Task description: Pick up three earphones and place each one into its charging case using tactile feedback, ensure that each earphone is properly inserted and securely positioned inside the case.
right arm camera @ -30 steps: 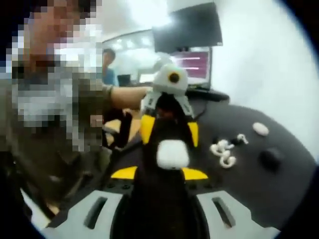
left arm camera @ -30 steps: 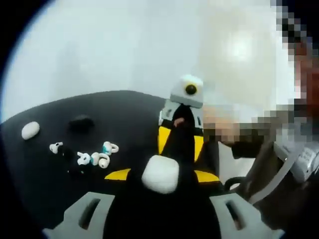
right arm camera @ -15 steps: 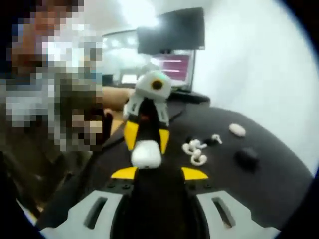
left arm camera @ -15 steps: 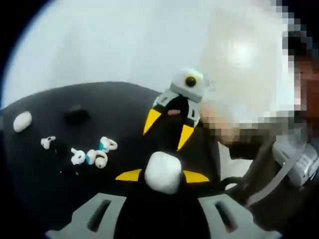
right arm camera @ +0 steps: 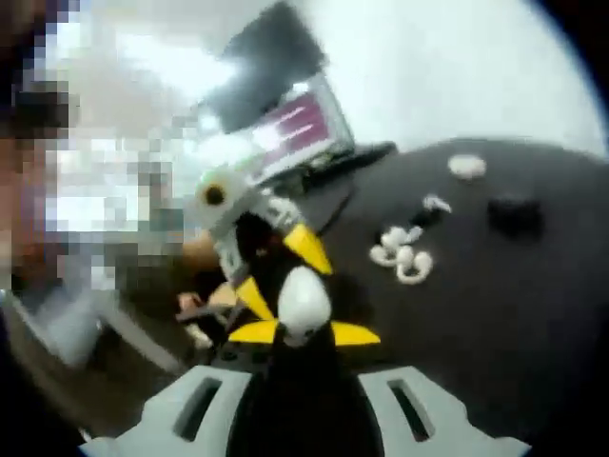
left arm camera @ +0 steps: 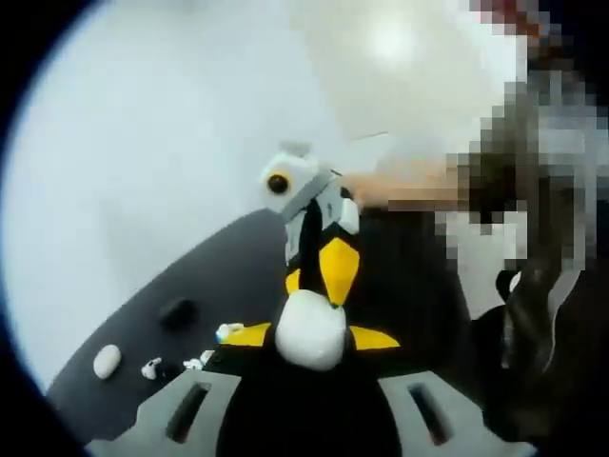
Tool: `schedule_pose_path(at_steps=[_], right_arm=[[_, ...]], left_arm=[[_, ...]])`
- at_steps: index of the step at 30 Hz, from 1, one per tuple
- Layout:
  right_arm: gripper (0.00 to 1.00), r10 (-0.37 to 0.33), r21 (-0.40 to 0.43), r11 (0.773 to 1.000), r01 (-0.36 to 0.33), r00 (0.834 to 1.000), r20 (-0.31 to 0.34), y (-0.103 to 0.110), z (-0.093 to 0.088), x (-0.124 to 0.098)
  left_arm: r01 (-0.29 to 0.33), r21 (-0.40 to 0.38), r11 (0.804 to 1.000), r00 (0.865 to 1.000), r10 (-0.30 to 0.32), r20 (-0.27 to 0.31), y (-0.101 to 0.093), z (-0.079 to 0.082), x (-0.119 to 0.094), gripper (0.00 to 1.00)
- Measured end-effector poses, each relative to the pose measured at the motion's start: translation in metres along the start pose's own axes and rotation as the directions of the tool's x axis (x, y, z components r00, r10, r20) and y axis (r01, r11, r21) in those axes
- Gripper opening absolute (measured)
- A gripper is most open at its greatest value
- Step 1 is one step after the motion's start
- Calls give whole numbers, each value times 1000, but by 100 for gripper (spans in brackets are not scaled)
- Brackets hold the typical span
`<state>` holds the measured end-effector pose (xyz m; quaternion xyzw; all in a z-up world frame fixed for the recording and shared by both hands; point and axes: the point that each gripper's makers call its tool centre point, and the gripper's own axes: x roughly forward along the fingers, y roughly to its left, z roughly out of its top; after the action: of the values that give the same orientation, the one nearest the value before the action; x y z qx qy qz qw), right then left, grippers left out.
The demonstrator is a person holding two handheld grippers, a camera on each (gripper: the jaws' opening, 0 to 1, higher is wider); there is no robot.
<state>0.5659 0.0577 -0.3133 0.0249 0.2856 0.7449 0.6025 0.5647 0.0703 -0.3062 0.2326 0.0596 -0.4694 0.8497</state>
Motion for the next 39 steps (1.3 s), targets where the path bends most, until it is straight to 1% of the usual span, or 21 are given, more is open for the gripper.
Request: schedule_pose_path(at_steps=[1,4,6,7,8,9,11,12,13,19,21,24,25,27,28,29,30,31,33,36,39], right_arm=[[20,0,-28,1000,-1,1000,-4,3,-2,2],[21,-22,-196,981,18,1000,-19,7,-5,9],[21,-31,-292,956,24,999,-21,8,-2,9],[21,-35,-379,925,26,999,-17,8,0,9],[20,-46,-478,878,29,999,-25,9,-1,9],[20,-58,-538,842,34,998,-27,9,-1,9],[20,-84,-678,733,56,996,-8,8,1,8],[20,-95,-715,697,64,995,-4,6,1,8],[20,-103,-730,680,69,995,-1,4,1,7],[18,-80,-646,761,59,997,-2,0,0,5],[19,-69,-590,806,53,998,-5,-2,-2,6],[23,-73,-554,830,65,997,8,-4,2,8],[26,-57,-511,857,60,998,21,-2,3,11],[23,-96,-467,880,87,995,5,-7,1,12],[20,-85,-472,878,73,996,-5,-5,0,13],[18,-65,-503,862,55,998,-3,0,0,13],[18,-74,-548,834,60,997,-3,-1,0,13],[18,-73,-538,841,61,997,-1,1,-2,12],[18,-76,-546,835,61,997,-5,2,-2,12],[18,-83,-636,769,64,997,0,5,-1,11],[18,-85,-670,739,66,996,4,7,-1,11]], left_arm=[[-1,0,1000,1000,1,2,0,0,0,27],[-4,2,1000,1000,4,0,1,0,-1,27],[-7,0,1000,1000,7,4,2,0,-3,27],[0,-14,1000,1000,0,8,2,2,-5,26],[21,-70,997,999,-19,28,1,6,-8,23],[32,-115,993,999,-29,27,3,7,-11,19],[35,-104,994,999,-34,9,6,9,-14,17],[34,-101,994,999,-33,4,6,8,-13,17],[37,-97,995,999,-37,3,6,8,-13,17],[53,-137,989,998,-47,42,4,17,-7,14],[46,-137,989,998,-41,45,5,17,-5,14],[53,-139,989,998,-47,49,5,17,-5,14],[56,-140,989,997,-49,52,5,17,-5,14],[58,-151,987,997,-49,61,4,17,-5,14],[54,-158,986,997,-45,63,5,16,-4,14],[52,-162,985,997,-41,66,6,15,-4,14],[59,-166,984,997,-50,55,4,13,-3,14],[64,-169,984,998,-59,35,2,9,-2,14],[74,-187,980,997,-69,32,1,10,-1,14],[117,-258,959,993,-113,28,-1,10,-3,13],[148,-324,934,989,-140,48,-1,11,-4,13]])
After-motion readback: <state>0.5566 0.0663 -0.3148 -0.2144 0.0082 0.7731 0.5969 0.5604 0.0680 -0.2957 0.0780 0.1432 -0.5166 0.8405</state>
